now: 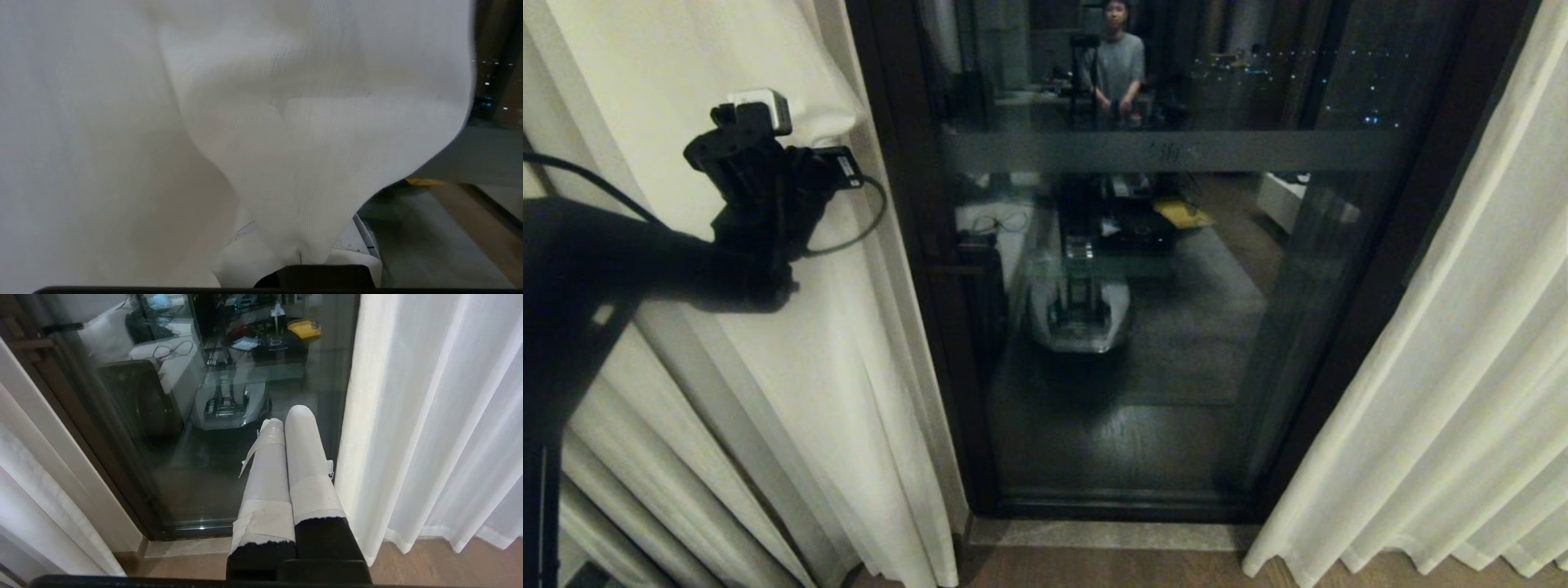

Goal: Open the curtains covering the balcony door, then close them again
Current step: Close the inner curtains on both sides

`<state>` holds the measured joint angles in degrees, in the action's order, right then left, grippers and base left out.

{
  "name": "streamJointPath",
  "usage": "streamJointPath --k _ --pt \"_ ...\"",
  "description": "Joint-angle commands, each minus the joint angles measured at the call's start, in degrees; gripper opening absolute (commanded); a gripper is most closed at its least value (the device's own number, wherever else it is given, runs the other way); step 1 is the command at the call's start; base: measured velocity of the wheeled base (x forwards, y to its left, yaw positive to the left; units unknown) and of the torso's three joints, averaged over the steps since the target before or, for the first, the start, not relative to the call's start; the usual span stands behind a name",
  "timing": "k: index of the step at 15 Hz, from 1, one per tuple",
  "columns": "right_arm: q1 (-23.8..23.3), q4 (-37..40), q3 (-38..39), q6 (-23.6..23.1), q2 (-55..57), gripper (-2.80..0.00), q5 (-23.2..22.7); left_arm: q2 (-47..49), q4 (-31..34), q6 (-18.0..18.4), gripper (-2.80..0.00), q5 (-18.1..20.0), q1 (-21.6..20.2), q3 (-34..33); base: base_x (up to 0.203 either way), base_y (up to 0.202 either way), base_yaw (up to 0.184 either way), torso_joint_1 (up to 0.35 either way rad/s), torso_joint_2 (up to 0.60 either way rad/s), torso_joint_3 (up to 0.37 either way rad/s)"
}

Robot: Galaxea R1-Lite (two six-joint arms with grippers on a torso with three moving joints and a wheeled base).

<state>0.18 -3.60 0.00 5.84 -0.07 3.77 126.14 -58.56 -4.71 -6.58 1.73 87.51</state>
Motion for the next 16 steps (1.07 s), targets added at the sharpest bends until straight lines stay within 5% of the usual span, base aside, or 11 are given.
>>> streamJointPath --k 1,16 --pt "-0.01 0.0 0.0 0.05 0.07 -2.8 0.01 -0.51 -0.32 -0.04 -2.8 -0.1 0.25 -1.21 -0.003 -0.081 -0.013 0.0 0.0 0.004" --pt "0.06 0.0 0.0 0.05 0.07 -2.8 0.01 -1.86 -0.32 -0.13 -2.8 -0.1 1.53 -3.84 0.0 -0.179 0.004 0.004 0.0 0.001"
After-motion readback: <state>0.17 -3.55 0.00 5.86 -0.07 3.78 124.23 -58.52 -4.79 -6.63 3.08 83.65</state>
